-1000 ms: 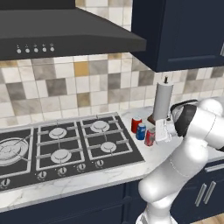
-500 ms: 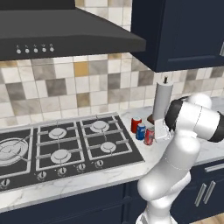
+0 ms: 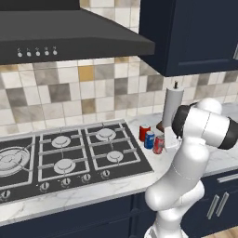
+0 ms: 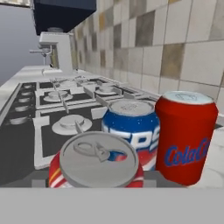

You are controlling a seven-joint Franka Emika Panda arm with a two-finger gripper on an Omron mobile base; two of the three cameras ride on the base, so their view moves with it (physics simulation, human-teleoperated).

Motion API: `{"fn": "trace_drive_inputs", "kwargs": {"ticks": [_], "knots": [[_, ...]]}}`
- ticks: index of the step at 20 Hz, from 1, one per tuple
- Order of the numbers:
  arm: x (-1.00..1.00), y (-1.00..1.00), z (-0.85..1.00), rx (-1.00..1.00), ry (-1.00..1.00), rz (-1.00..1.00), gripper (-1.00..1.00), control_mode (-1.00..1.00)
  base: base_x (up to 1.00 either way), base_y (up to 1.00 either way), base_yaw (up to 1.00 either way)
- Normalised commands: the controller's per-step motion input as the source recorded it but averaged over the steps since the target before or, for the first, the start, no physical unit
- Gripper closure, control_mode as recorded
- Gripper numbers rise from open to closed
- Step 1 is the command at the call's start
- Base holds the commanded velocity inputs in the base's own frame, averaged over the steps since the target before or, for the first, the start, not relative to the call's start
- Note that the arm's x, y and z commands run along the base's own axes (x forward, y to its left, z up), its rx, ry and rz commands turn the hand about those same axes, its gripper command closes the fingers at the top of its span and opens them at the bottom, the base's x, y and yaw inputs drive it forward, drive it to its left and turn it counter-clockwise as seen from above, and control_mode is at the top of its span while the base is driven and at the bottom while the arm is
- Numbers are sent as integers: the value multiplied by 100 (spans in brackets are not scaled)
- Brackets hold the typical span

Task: Four empty soda cans are scattered around the kitchen. Gather all the cans and cluster them next to the stove for recycling.

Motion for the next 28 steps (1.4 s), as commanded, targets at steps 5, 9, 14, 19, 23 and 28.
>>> {"fn": "trace_drive_inputs", "kwargs": {"ticks": [5, 9, 14, 19, 23, 28], "knots": [[-26, 0, -12, 0, -7, 0, 100, -100, 0, 0, 0], [-11, 0, -15, 0, -1, 0, 100, -100, 0, 0, 0], [-2, 0, -14, -4, 10, 0, 100, -100, 0, 0, 0], [-2, 0, -11, -5, 17, 0, 100, -100, 0, 0, 0], [-10, 0, -11, -4, 12, 0, -100, -100, 0, 0, 0], [-11, 0, -10, -3, 4, 0, -100, -100, 0, 0, 0]]}}
